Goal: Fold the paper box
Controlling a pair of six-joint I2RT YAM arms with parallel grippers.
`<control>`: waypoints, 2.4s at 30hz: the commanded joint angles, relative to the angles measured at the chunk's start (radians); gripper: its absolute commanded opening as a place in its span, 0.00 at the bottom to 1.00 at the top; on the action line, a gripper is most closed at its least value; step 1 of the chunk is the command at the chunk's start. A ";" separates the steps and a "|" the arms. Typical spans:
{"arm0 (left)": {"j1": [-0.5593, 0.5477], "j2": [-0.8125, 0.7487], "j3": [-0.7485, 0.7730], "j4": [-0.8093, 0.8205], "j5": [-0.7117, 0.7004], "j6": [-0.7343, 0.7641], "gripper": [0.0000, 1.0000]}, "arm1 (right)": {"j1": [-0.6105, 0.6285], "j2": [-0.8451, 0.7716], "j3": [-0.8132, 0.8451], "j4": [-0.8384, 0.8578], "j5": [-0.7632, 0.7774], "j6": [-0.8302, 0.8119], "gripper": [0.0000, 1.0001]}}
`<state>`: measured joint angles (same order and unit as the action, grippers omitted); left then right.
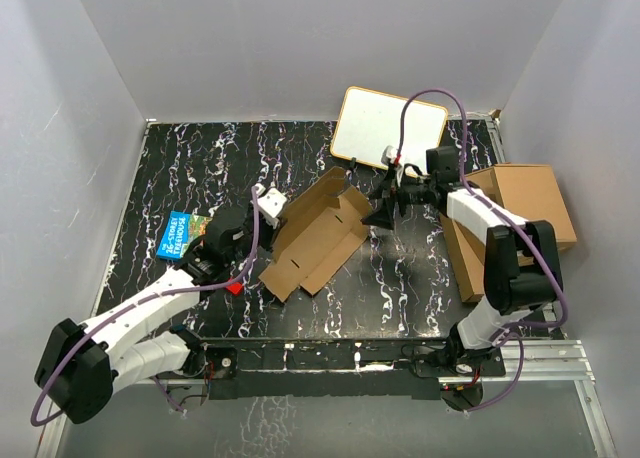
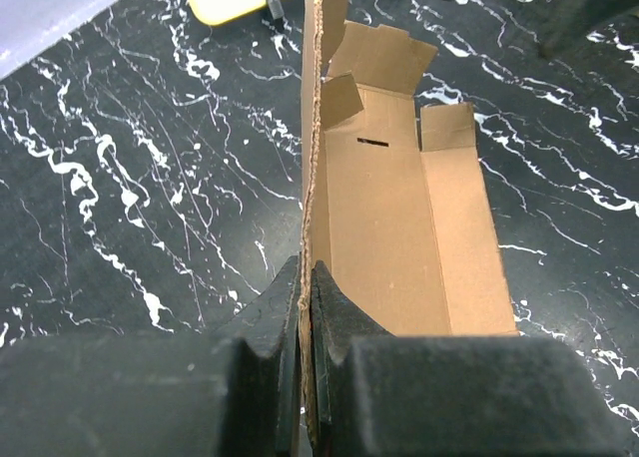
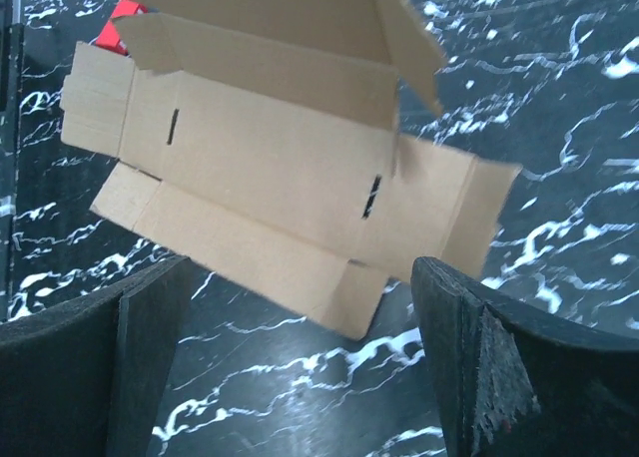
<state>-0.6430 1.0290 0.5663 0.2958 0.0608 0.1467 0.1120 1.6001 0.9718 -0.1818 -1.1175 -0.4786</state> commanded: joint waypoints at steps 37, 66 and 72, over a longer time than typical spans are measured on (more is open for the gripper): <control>0.064 -0.058 0.211 -0.152 0.221 0.134 0.00 | 0.002 0.038 -0.025 0.600 0.103 0.288 0.08; 0.143 -0.020 0.095 -0.073 0.513 -0.043 0.00 | 0.007 -0.041 -0.556 1.341 0.169 0.515 0.08; 0.145 -0.035 0.067 -0.068 0.521 -0.063 0.00 | 0.017 -0.056 -0.571 1.276 0.144 0.516 0.10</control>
<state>-0.5045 1.0306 0.6518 0.2020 0.5537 0.1108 0.1181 1.5936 0.4156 1.0439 -0.9321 0.0769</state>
